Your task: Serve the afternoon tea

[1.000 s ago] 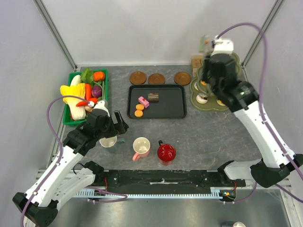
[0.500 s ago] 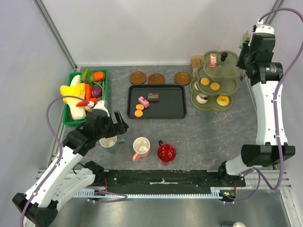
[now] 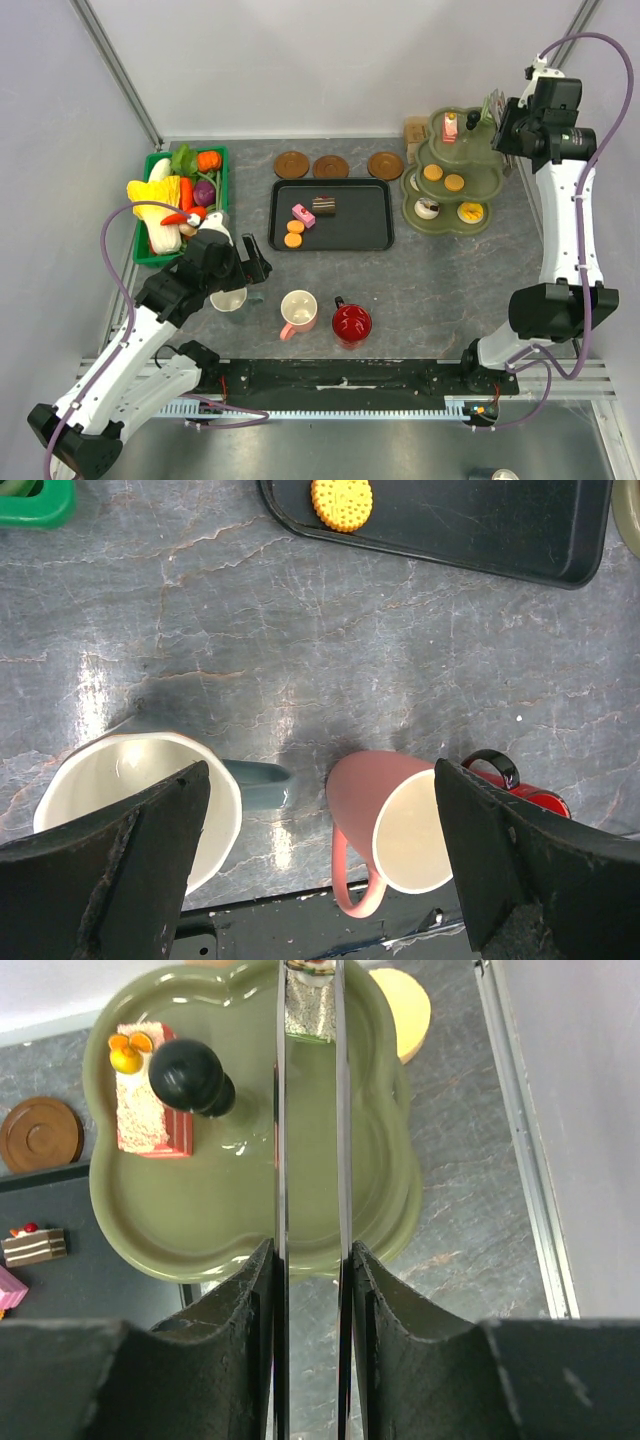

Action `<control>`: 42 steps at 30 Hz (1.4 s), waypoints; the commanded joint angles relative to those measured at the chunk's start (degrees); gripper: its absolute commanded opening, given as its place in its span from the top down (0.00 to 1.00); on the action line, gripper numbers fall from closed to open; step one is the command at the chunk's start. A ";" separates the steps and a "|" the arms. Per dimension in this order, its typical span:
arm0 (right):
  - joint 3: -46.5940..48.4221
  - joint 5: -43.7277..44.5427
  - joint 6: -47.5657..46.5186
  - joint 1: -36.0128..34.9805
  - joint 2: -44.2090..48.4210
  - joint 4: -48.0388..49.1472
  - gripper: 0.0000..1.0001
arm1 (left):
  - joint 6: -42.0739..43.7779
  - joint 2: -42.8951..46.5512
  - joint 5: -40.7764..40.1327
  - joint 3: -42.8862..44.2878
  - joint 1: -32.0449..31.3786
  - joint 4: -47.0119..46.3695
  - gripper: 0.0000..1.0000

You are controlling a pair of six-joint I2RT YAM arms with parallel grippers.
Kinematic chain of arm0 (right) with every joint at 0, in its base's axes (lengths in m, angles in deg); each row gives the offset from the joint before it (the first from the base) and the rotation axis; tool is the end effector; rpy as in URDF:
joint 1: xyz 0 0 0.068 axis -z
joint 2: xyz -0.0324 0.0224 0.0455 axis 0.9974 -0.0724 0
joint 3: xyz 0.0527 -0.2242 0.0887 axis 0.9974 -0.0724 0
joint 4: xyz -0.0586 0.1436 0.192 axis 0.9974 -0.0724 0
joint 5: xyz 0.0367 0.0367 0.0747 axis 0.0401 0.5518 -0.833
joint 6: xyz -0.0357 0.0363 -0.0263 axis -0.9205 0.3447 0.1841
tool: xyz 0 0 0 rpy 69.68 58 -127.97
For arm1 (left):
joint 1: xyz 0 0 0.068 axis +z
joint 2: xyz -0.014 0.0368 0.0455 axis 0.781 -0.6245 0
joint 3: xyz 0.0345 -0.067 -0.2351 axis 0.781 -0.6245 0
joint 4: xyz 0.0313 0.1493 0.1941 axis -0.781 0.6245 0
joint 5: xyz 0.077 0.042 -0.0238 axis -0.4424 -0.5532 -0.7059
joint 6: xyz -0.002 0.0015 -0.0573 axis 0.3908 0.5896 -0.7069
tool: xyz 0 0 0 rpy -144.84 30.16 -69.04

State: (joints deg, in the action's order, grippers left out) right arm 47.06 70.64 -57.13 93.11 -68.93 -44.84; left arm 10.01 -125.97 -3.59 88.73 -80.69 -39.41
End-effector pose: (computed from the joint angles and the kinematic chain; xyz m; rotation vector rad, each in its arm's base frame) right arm 0.3176 -0.0405 0.4143 0.2359 2.1359 -0.0215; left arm 0.1396 -0.0727 0.2708 -0.2493 2.3429 -0.4483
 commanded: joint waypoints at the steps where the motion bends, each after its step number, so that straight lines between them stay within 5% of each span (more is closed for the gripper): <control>1: -2.48 -2.27 0.15 0.38 2.67 1.13 0.62 | -1.64 -0.35 -1.06 0.37 0.08 -0.80 0.01; 13: -4.52 -1.04 0.76 0.29 7.15 -0.46 0.48 | -2.34 -1.32 0.52 1.07 0.08 -1.33 0.01; 27: -0.73 1.77 1.20 0.47 10.31 -0.37 0.44 | -2.35 -0.09 0.70 0.37 0.08 -1.33 0.01; 35: -0.73 -19.21 -0.03 -0.50 15.58 5.60 0.46 | -2.52 -0.09 0.79 0.45 0.08 -1.33 0.01; 42: -4.59 -23.98 -7.21 -21.12 17.09 8.42 0.46 | -2.96 -1.67 1.05 0.98 -0.01 -1.59 0.01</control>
State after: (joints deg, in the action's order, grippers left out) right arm 43.72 54.23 -57.91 83.32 -52.15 -40.54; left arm 8.74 -126.80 -3.28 88.73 -80.69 -39.48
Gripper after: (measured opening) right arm 0.542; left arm 0.990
